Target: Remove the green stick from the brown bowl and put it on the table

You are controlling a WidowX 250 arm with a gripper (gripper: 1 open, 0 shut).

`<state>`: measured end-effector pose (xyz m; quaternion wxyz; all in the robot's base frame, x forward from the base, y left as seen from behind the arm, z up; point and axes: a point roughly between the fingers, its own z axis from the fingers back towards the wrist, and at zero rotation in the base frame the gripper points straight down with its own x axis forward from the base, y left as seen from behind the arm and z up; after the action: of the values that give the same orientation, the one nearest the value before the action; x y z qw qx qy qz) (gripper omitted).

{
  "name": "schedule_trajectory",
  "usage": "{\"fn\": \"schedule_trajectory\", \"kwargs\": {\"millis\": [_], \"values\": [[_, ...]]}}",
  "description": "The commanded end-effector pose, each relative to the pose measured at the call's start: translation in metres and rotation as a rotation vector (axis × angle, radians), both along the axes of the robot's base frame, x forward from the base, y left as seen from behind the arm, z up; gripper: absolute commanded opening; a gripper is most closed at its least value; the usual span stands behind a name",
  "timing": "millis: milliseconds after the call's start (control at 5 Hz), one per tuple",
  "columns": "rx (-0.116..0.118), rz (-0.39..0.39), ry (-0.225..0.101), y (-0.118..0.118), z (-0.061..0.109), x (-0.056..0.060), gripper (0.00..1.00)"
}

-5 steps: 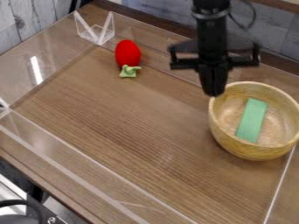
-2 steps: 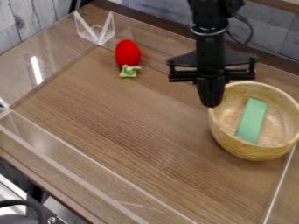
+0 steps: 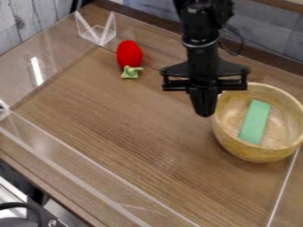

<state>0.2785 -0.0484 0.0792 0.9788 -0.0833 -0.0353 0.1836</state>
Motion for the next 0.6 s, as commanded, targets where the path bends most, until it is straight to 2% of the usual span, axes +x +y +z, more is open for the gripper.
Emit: {"fn": "schedule_trajectory", "kwargs": {"millis": [0,200,400], "values": [[-0.007,-0.028,-0.062,0.0047,0.0227,0.0115,0.0],[-0.012,-0.06,-0.066,0.0044,0.0305,0.0187,0.0],[-0.008,-0.047,-0.065,0.0042,0.0315,0.0192,0.0]]}}
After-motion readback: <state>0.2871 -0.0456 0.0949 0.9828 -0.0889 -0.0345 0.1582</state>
